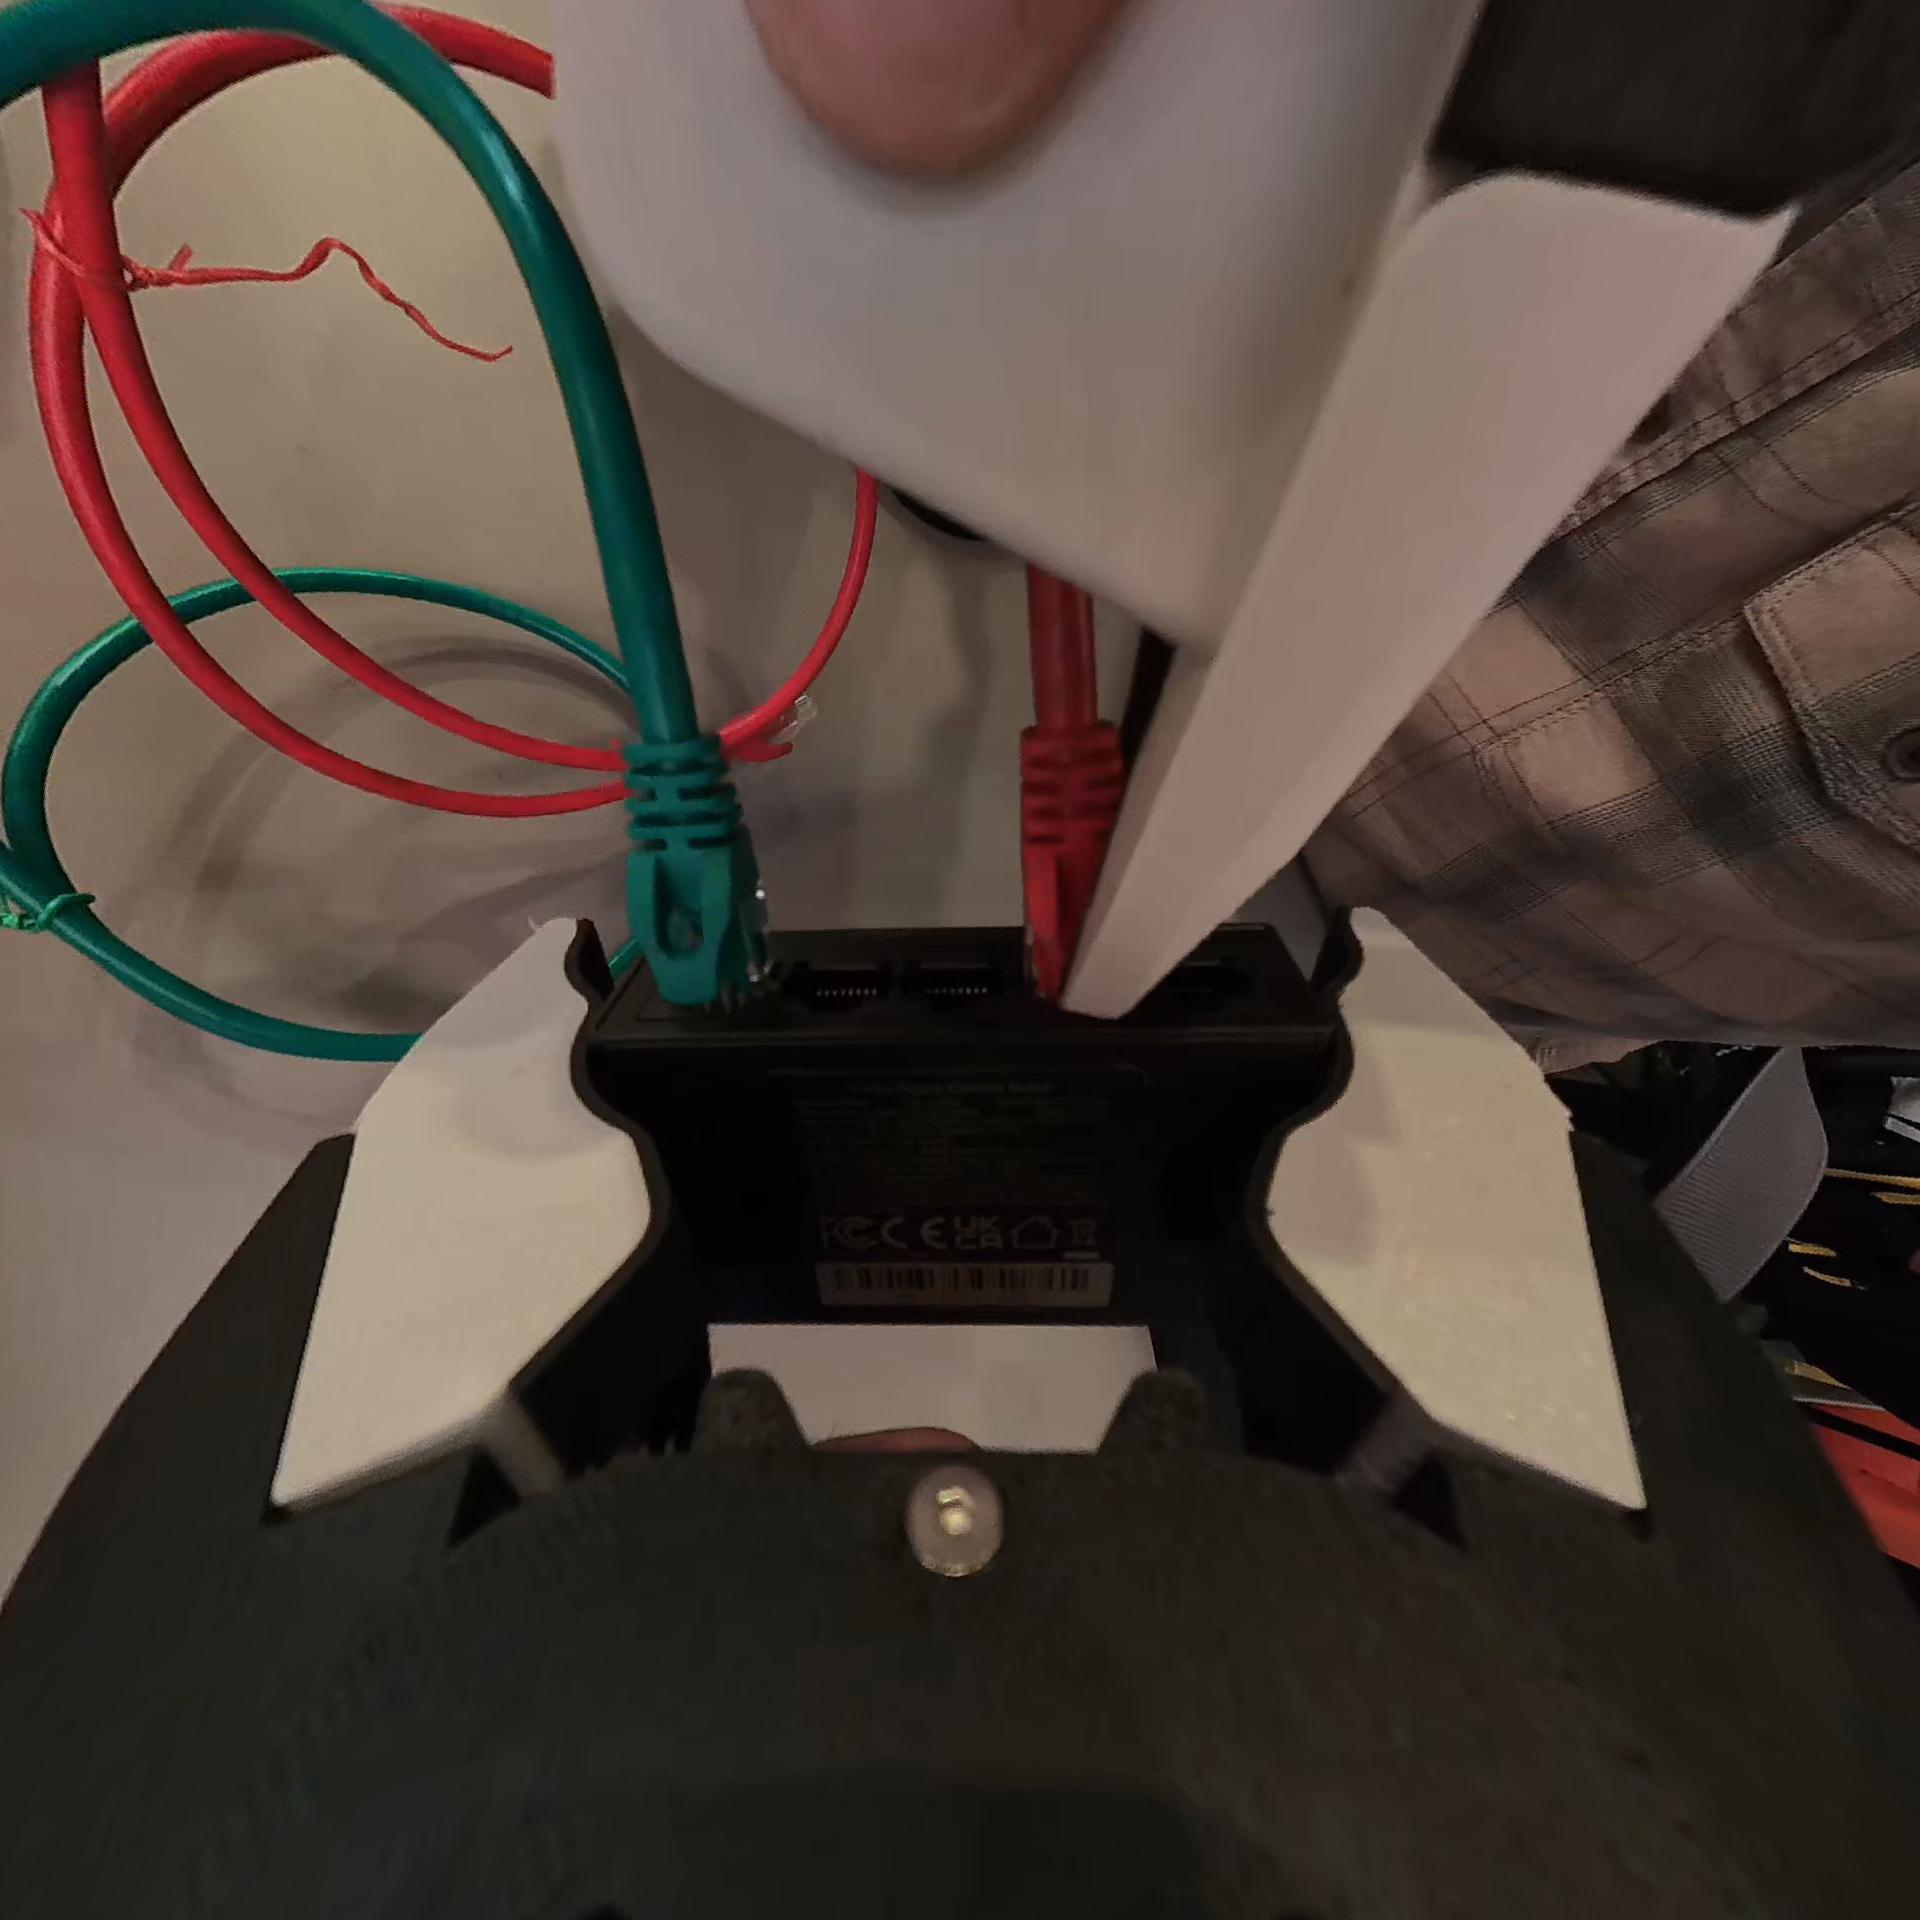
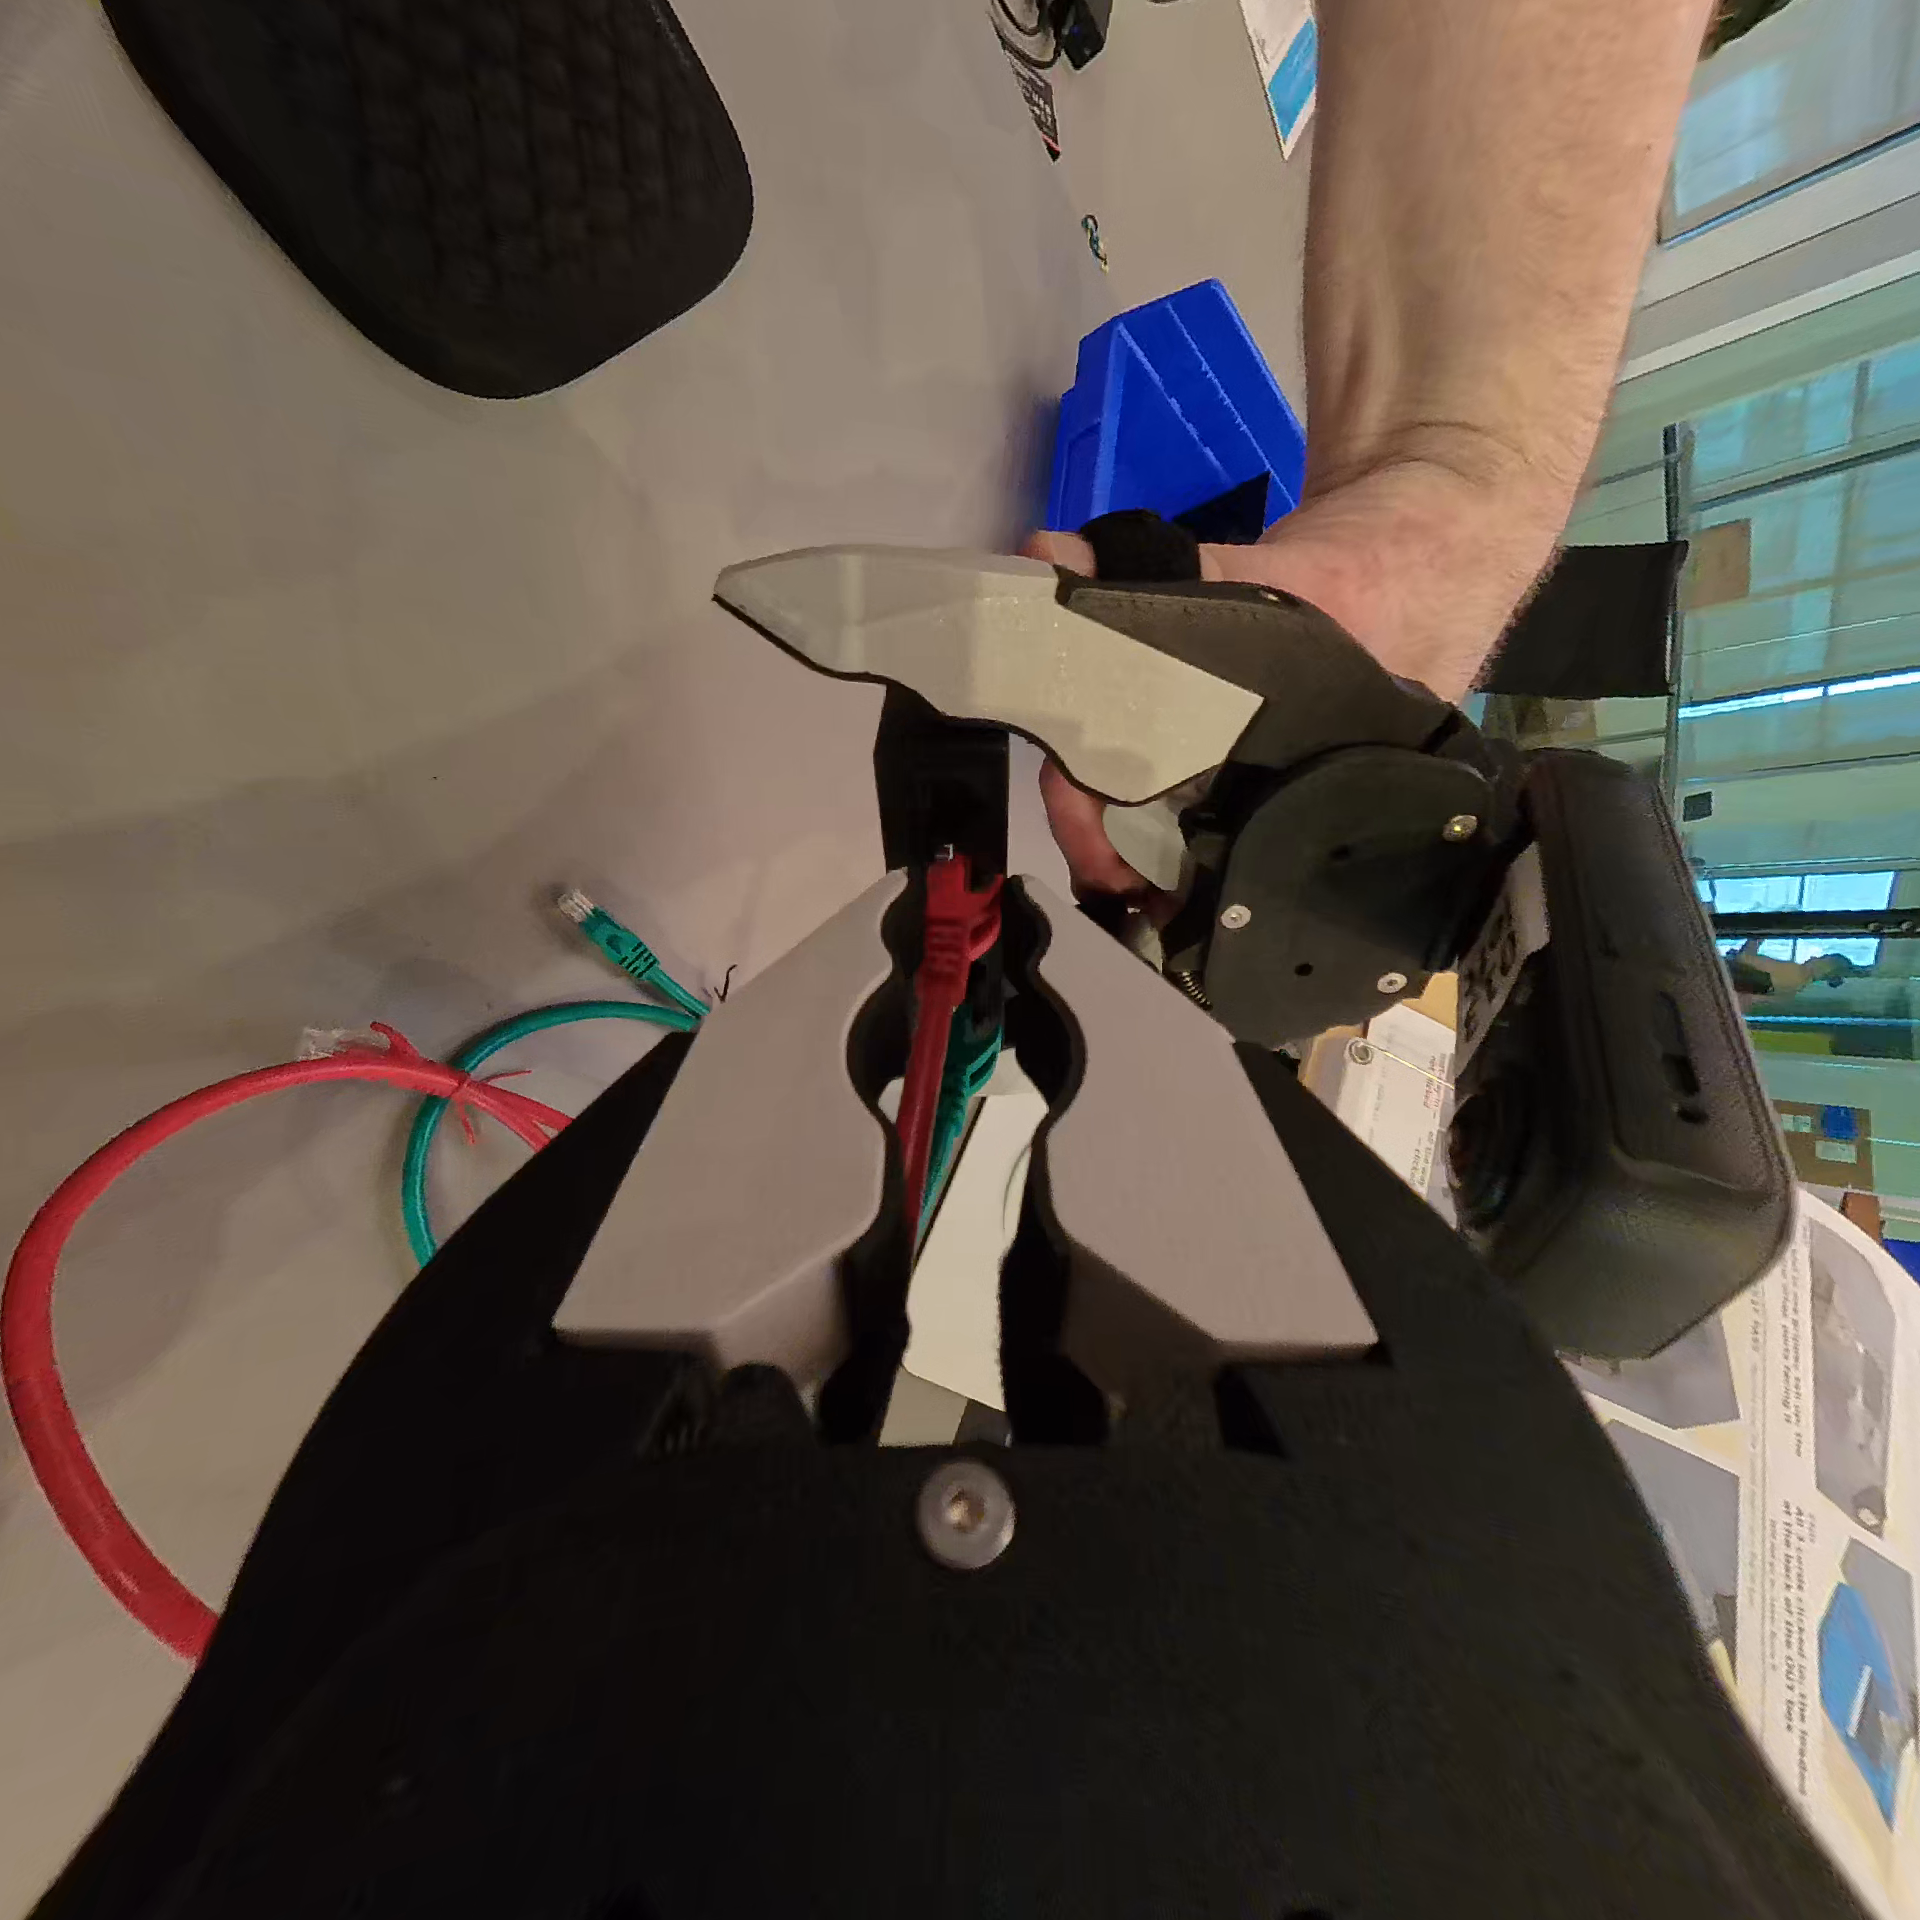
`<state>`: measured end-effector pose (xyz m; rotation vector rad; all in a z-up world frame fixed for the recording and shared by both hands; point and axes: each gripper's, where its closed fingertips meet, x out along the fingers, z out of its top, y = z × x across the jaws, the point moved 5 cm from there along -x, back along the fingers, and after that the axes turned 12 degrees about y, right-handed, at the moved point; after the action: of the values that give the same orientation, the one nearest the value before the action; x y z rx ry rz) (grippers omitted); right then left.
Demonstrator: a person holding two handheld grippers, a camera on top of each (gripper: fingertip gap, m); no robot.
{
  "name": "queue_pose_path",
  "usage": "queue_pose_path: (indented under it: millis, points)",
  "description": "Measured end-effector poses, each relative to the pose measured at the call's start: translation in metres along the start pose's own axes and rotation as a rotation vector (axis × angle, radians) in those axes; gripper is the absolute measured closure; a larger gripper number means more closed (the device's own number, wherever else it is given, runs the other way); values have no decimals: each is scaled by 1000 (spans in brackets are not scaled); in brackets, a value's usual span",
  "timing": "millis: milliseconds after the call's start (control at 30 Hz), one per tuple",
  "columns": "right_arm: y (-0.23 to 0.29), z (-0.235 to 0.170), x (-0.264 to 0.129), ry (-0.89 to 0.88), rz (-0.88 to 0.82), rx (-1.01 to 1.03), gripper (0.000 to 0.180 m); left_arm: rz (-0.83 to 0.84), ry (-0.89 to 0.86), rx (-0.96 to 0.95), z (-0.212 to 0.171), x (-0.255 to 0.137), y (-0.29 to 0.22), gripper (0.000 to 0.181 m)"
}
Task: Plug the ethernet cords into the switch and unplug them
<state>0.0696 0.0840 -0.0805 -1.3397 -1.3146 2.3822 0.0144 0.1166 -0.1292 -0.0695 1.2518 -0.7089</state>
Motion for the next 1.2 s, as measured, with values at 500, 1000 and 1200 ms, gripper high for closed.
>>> queue_pose_path:
  millis: [500, 1000, 1200]
  points:
    - [2, -1, 1, 58, 60, -34, 166, -8, 51, -1, 2, 4, 1, 56]
    - [3, 1, -1, 87, 59, -52, 161, -10, 51, 0, 4, 2, 0, 57]
    - [4, 3, 0, 84, 48, -54, 159, -8, 56, 3, 4, 1, 0, 57]
